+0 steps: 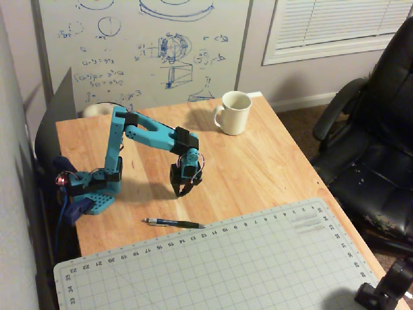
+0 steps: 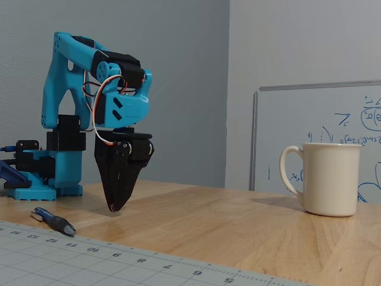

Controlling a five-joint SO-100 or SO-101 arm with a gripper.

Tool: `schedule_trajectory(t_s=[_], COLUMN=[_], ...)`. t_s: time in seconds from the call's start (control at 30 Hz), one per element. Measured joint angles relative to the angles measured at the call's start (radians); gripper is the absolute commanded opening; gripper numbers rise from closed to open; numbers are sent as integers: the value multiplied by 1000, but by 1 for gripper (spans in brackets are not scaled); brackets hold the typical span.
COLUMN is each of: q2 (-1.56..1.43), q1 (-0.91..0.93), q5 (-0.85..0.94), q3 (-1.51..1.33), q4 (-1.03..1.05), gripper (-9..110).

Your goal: Touch the pen.

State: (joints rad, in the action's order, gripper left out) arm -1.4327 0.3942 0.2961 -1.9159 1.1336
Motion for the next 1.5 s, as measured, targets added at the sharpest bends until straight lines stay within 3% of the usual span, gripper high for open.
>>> schedule_trajectory(t_s=[0.13,0.27,0.33,0.53,0.63,1.5], q2=[-69,-445,-683,-1559,-1819,-1885], q1=[-75,-472,-565,-611,-615,-617], q5=[-98,-259,-287,-291,-291,-291], q3=[-95,-568,-839,-1155,-1227,-1243], q4=[-2,-2,11,-6,9,9], gripper=[1,1,1,1,1,1])
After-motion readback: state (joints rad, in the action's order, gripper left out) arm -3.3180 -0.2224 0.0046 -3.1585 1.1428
